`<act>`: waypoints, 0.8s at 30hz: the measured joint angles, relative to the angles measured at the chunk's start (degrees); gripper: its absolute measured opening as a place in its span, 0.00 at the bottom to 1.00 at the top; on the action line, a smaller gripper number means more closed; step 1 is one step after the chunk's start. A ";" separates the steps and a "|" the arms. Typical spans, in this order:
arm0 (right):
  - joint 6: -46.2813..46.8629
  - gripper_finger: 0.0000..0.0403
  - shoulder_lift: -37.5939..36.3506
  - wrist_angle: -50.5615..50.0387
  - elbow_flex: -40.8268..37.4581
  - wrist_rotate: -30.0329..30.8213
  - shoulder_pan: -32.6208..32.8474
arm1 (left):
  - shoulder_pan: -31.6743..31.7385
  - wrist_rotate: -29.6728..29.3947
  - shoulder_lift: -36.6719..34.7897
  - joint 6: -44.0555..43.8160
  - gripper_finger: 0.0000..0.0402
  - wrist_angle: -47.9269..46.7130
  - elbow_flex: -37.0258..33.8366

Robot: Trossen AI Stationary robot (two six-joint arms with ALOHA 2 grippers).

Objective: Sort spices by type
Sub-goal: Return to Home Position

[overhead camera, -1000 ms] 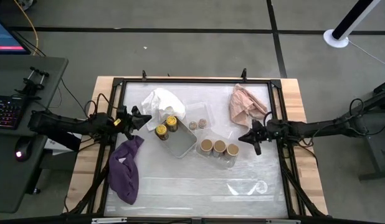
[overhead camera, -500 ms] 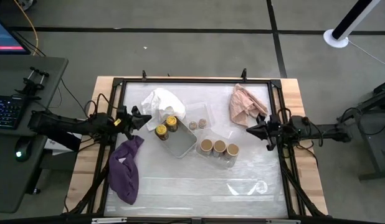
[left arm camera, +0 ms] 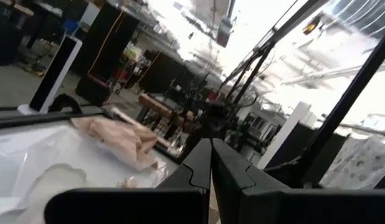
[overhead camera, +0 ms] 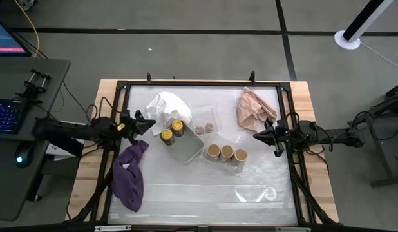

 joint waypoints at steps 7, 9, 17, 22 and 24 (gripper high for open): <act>0.01 0.00 0.17 -0.06 -0.02 -0.07 0.00 | 1.71 -0.23 -17.96 -0.09 0.00 -14.33 0.06; -0.01 0.00 0.04 -0.35 -0.02 -0.22 0.00 | 1.47 -1.02 -17.80 0.08 0.00 -13.88 -0.22; -0.01 0.00 0.71 -3.16 0.00 0.06 0.00 | -1.43 -1.60 -17.87 0.02 0.00 -13.78 -0.11; -0.01 0.00 0.90 -4.00 0.00 0.07 0.00 | -0.09 -1.36 -17.87 5.97 0.00 -15.85 -0.14; -0.01 0.00 0.88 -4.00 0.00 0.09 0.00 | 0.24 -0.39 -17.84 13.76 0.00 -18.26 -0.14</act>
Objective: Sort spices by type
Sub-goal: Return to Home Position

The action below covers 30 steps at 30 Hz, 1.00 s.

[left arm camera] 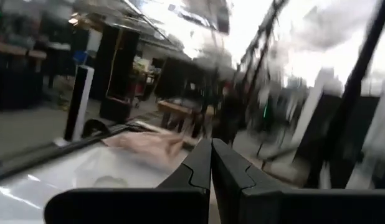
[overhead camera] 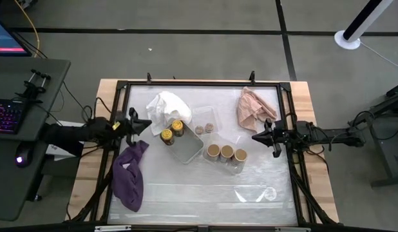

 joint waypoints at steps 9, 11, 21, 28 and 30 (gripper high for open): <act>0.00 0.00 0.07 -0.09 0.00 0.00 0.00 | -1.45 5.75 0.00 28.73 0.00 -9.87 0.02; 0.00 0.00 0.07 -0.11 0.02 0.02 0.00 | -1.70 6.58 -0.02 28.73 0.00 -9.96 0.02; 0.00 0.00 0.07 -0.20 0.02 0.00 0.00 | -1.28 6.87 -0.02 16.63 0.00 -10.03 0.02; 0.00 0.00 0.07 -0.21 0.02 0.00 0.00 | -1.28 6.86 -0.02 16.66 0.00 -10.03 0.00; 0.00 0.00 0.07 -0.22 0.02 0.00 0.00 | -1.28 6.86 -0.02 16.66 0.00 -10.03 0.00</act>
